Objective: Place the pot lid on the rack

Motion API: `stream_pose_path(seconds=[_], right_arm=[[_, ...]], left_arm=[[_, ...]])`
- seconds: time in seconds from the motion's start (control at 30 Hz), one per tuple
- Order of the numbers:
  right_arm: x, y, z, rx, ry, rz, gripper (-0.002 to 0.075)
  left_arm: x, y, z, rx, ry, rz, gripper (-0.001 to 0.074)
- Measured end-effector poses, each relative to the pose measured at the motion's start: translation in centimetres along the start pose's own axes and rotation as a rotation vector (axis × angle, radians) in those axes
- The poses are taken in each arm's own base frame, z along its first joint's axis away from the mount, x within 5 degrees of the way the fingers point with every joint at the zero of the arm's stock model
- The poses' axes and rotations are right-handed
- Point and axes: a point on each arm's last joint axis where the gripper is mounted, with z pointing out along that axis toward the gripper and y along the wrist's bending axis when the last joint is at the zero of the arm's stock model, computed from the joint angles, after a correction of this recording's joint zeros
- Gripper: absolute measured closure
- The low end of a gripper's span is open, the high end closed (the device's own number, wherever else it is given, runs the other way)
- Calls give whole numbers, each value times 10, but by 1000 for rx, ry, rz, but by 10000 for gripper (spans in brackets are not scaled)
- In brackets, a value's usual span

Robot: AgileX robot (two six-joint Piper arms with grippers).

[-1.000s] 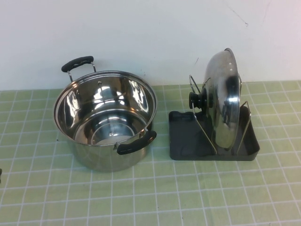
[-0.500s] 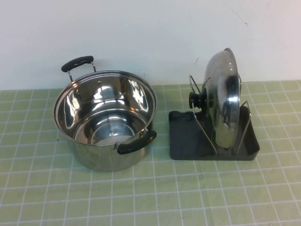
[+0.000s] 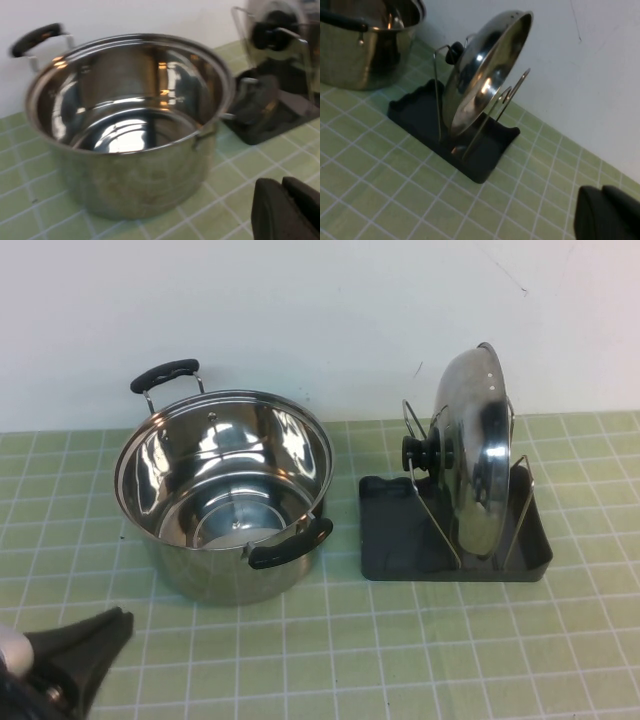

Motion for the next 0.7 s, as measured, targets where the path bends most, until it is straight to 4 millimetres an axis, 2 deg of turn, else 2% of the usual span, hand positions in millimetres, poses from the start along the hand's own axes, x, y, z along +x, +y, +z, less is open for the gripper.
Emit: stream_pose_path(seconds=[0.1,0.23,0.4,0.7], right_arm=[[16,8,4,14,-31,7,727],[28,12,10,22,-34,16,727],[40,16,20,4,0,31,727],[42,16,23,13,-5,34,727]], left_arm=[[5,-3,1,40,-17,52,736],[5,-3,1,36,-31,139,736],[6,-1,1,14,-19,159,736],[7,0,1,1,-10,156,736]])
